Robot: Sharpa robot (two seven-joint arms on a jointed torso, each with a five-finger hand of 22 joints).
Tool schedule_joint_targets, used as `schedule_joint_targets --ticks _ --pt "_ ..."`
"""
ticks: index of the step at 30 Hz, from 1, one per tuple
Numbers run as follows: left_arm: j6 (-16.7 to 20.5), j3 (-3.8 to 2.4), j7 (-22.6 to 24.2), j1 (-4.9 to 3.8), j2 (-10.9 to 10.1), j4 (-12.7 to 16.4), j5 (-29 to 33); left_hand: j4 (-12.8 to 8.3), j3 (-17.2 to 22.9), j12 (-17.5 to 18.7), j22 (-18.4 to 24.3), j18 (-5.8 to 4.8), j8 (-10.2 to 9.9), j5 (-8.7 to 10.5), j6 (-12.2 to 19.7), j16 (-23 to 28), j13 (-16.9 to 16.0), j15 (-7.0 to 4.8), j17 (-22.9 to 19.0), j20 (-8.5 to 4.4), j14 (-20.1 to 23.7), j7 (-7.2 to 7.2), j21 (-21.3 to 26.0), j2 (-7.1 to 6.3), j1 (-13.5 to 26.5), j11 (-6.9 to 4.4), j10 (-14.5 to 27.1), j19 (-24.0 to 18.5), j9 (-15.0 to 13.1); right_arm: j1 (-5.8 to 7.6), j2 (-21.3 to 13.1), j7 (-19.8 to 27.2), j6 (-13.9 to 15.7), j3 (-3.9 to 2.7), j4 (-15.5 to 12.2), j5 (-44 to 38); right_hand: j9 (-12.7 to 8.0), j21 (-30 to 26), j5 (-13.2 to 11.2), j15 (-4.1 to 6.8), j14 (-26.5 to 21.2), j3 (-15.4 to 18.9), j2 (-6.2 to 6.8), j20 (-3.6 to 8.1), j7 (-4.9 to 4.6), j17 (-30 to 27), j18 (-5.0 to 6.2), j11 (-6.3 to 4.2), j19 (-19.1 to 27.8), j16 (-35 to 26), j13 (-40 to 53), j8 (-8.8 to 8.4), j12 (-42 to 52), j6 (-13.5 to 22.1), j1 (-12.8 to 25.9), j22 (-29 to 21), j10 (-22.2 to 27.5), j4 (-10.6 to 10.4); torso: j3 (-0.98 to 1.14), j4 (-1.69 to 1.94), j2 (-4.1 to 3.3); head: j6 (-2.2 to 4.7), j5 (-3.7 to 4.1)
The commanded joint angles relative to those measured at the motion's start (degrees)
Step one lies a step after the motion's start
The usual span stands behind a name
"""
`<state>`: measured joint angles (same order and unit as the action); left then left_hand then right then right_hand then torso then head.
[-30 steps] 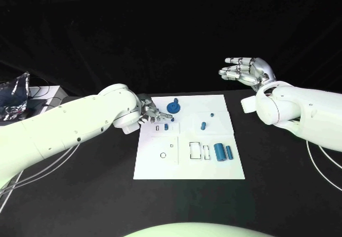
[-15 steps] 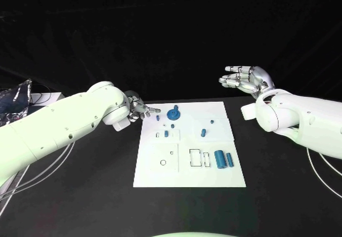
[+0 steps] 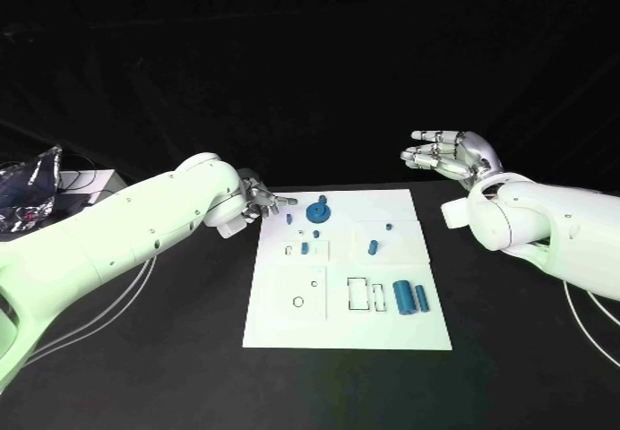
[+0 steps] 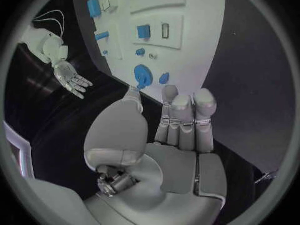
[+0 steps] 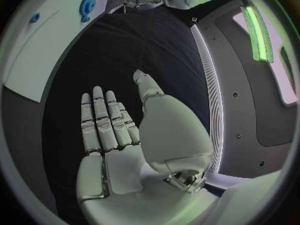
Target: Assemble the parts on the task board
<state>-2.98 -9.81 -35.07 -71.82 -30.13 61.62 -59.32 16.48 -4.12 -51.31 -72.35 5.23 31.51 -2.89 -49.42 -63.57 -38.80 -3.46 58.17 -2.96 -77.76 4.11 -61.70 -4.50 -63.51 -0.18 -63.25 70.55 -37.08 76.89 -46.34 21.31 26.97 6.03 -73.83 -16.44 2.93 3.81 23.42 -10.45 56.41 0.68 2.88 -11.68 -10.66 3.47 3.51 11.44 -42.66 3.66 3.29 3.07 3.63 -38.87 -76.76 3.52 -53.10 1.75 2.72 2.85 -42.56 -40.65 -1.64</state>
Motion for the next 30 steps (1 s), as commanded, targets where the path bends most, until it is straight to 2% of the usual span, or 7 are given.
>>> schedule_joint_targets --ticks 1,7,13,23,26,28,30 --pt "-1.91 0.24 1.96 -0.05 0.98 -1.72 -1.05 0.21 4.81 -0.46 -0.22 1.04 1.38 -0.06 0.36 -0.51 0.24 0.14 -0.25 0.42 0.45 -0.21 0.40 -2.24 1.06 -0.06 0.49 -0.06 0.12 0.16 -0.09 0.48 -0.43 -0.04 -0.31 0.20 -0.05 -0.11 0.25 0.07 0.28 -0.04 0.09 0.16 -3.49 -0.08 0.20 0.10 -0.14 -0.27 -0.06 -0.31 -0.29 -0.07 0.36 -0.04 -0.27 0.34 -0.03 -0.12 -0.84 0.49 -0.05" --pt "-1.81 0.59 2.51 -0.05 2.26 -3.77 -1.00 0.03 5.93 -0.79 -0.55 1.01 2.74 -0.05 0.48 -1.08 0.53 0.09 -0.33 0.45 0.45 -0.39 0.29 -2.15 0.97 -0.18 0.50 0.13 0.45 0.45 -0.20 0.54 -0.41 -0.07 -0.60 0.19 -0.05 -0.11 0.25 0.07 0.28 -0.04 0.09 0.16 -3.49 -0.08 0.20 0.10 -0.14 -0.27 -0.06 -0.31 -0.29 -0.07 0.36 -0.04 -0.27 0.34 0.05 -0.26 -1.43 1.04 0.01" --pt "-0.65 0.67 2.73 -0.08 3.04 -4.33 -1.04 0.06 7.10 -1.26 -1.03 0.94 6.34 -0.06 1.45 -1.70 0.83 -0.12 -0.55 0.33 0.55 -0.85 0.28 -2.78 1.36 -0.46 0.58 0.29 -0.86 0.64 -0.27 0.55 -0.34 -0.09 -0.68 0.06 -0.05 -0.11 0.25 0.07 0.28 -0.04 0.09 0.16 -3.49 -0.08 0.20 0.10 -0.14 -0.27 -0.06 -0.31 -0.29 -0.07 0.36 -0.04 -0.27 0.34 0.04 -0.39 -1.77 1.33 0.17" --pt "-1.52 0.71 2.28 -0.12 3.71 -5.66 -1.05 -0.01 7.34 -1.58 -1.50 0.84 7.29 -0.05 1.77 -2.35 0.94 -0.17 -0.29 0.26 0.46 -0.94 -0.04 -2.49 0.80 -0.53 0.60 0.57 -0.95 0.80 -0.37 0.57 -0.24 -0.11 -0.79 -0.05 -0.05 -0.10 0.28 0.09 0.39 -0.16 0.02 0.18 -3.48 -0.07 0.20 0.08 -0.22 -0.26 -0.05 -0.32 -0.28 -0.20 0.25 -0.04 -0.43 0.51 0.03 -0.27 -1.71 1.08 0.19" --pt "-1.80 0.72 2.16 -0.13 3.79 -5.97 -1.01 -0.08 8.28 -1.62 -1.58 0.82 7.39 -0.05 1.78 -2.42 0.97 -0.17 -0.29 0.25 0.49 -0.92 -0.08 -2.17 0.05 -0.52 0.63 0.59 -0.92 0.82 -0.40 0.58 -0.23 -0.11 -0.82 -0.06 -0.05 -0.10 0.28 0.09 0.39 -0.16 0.02 0.18 -3.48 -0.07 0.20 0.08 -0.22 -0.26 -0.05 -0.32 -0.28 -0.20 0.25 -0.04 -0.43 0.51 -0.01 -0.31 -1.72 1.00 0.17" --pt "-1.99 0.73 2.06 -0.13 3.81 -6.19 -0.96 0.21 10.91 -1.70 -1.73 0.80 7.61 -0.03 1.79 -2.53 1.04 -0.18 -0.34 0.24 0.54 -0.88 -0.09 -2.85 -0.02 -0.49 0.66 0.64 -0.82 0.83 -0.42 0.59 -0.21 -0.11 -0.83 -0.06 -0.05 -0.10 0.28 0.09 0.39 -0.16 0.02 0.18 -3.48 -0.07 0.20 0.08 -0.22 -0.26 -0.05 -0.32 -0.28 -0.20 0.25 -0.04 -0.43 0.51 -0.01 -0.34 -1.77 0.97 0.17" --pt "-2.10 0.74 1.97 -0.13 3.79 -6.36 -0.91 -0.21 11.54 -1.75 -1.77 0.80 7.70 -0.04 1.77 -2.61 1.04 -0.17 -0.31 0.24 0.52 -0.92 -0.07 -2.69 -0.43 -0.53 0.64 0.62 -0.81 0.84 -0.44 0.59 -0.19 -0.11 -0.82 -0.07 -0.05 -0.10 0.28 0.09 0.39 -0.16 0.02 0.18 -3.48 -0.07 0.20 0.08 -0.22 -0.26 -0.05 -0.32 -0.28 -0.20 0.25 -0.04 -0.43 0.51 0.00 -0.37 -1.78 0.92 0.12"
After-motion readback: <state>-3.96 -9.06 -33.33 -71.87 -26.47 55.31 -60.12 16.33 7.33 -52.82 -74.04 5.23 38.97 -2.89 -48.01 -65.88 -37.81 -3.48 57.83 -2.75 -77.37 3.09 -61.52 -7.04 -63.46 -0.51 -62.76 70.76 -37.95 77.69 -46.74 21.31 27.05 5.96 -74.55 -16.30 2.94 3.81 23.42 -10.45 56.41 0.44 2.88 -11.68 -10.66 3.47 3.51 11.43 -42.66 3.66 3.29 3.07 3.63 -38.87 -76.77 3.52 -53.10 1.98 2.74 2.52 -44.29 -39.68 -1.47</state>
